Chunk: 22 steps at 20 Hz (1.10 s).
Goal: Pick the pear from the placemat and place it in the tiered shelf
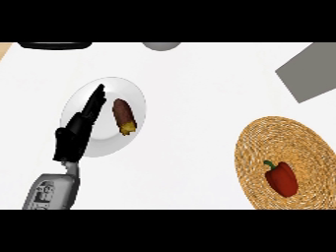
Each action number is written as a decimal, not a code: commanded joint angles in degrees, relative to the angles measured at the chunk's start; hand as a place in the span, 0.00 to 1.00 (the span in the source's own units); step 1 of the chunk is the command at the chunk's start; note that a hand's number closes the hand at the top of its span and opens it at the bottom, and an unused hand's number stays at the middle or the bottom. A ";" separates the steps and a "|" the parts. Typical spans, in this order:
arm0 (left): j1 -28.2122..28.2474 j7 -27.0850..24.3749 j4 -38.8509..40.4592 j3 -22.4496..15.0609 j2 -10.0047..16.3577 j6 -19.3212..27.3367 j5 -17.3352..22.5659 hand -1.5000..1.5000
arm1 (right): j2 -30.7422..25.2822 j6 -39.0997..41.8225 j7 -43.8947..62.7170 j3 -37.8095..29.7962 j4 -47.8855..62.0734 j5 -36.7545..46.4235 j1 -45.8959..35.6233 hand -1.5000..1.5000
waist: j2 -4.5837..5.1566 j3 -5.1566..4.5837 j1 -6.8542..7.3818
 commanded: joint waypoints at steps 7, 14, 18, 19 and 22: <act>0.85 -0.86 -0.66 -1.74 -1.25 0.34 -1.02 0.50 | 6.14 -11.42 -12.00 5.46 14.26 7.63 -12.01 1.00 | 0.21 0.03 0.55; -1.42 0.42 0.85 0.56 -0.14 -0.01 0.18 0.50 | 4.86 -0.59 -10.42 -0.87 23.69 -0.97 -19.23 1.00 | 0.39 0.06 0.66; -0.68 -1.16 0.68 0.11 0.40 -0.62 -0.21 0.50 | 6.42 -2.41 -19.98 -1.21 30.05 0.52 -16.12 1.00 | 0.73 0.16 1.18; -1.77 2.57 -0.78 -0.01 -0.73 -0.02 0.30 0.50 | 4.26 -1.80 -16.48 -1.12 30.65 0.60 -20.30 1.00 | 0.59 0.13 1.28; -0.21 -2.81 1.88 0.22 0.45 -1.17 0.15 0.50 | 3.76 -1.98 -17.39 -0.54 32.85 1.73 -21.98 1.00 | 0.95 0.14 1.94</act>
